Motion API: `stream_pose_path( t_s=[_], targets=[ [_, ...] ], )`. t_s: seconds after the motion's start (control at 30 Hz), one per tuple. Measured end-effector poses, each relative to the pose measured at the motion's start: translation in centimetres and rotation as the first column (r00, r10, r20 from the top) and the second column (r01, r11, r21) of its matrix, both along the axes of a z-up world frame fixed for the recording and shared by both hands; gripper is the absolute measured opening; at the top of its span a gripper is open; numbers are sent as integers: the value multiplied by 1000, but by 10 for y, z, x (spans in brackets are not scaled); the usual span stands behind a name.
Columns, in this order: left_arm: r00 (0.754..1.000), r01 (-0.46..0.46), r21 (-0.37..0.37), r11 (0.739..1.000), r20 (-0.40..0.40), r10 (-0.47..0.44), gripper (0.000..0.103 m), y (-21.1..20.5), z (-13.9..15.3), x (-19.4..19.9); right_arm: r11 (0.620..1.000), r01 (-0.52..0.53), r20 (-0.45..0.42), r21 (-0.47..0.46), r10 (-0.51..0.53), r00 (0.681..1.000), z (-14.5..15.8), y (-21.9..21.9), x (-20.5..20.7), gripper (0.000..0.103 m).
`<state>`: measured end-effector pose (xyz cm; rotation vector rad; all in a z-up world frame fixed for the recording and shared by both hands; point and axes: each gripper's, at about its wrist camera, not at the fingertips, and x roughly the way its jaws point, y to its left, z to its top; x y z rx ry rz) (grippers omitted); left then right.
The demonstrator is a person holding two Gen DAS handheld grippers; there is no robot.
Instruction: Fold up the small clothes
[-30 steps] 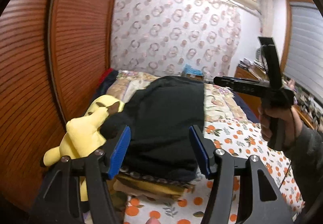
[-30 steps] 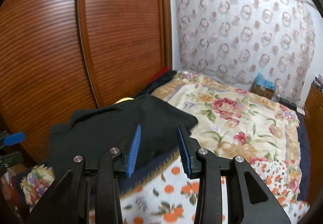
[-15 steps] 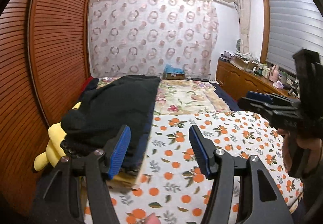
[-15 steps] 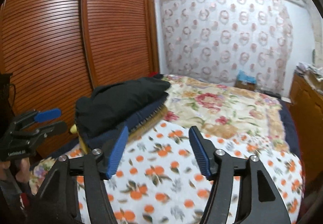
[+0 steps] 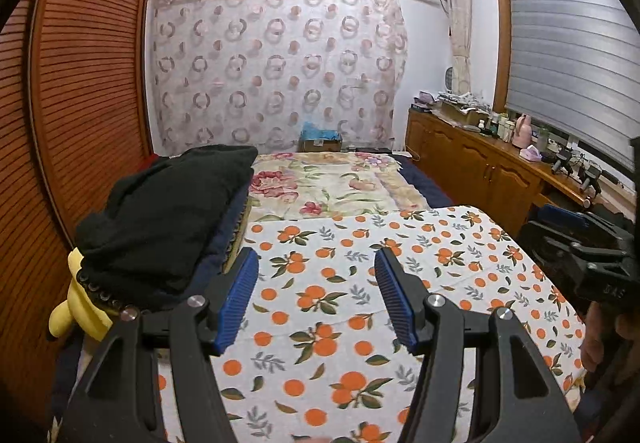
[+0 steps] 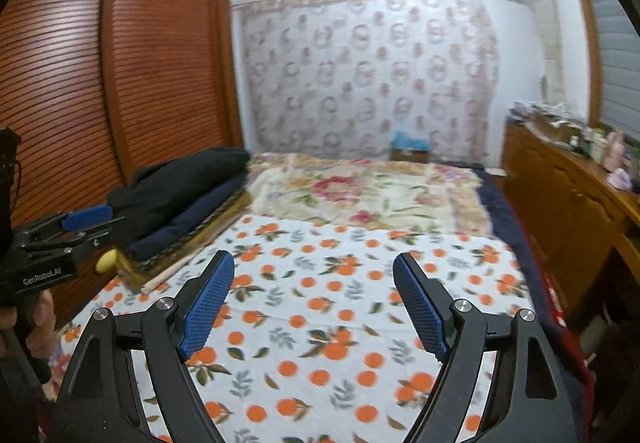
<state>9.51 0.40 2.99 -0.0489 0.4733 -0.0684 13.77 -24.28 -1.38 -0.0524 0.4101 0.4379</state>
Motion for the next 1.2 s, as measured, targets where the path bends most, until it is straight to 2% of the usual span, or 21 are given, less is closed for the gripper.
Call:
stream_pose_path(
  t_s=[0.47, 1.2],
  targets=[
    [996, 23, 9, 1000, 84, -23, 60, -20, 43, -28, 992, 117, 84, 40, -120, 989, 27, -36, -35, 84],
    [997, 16, 8, 1000, 80, -17, 60, -18, 42, -33, 991, 125, 91, 42, -129, 988, 24, -40, -36, 84]
  ],
)
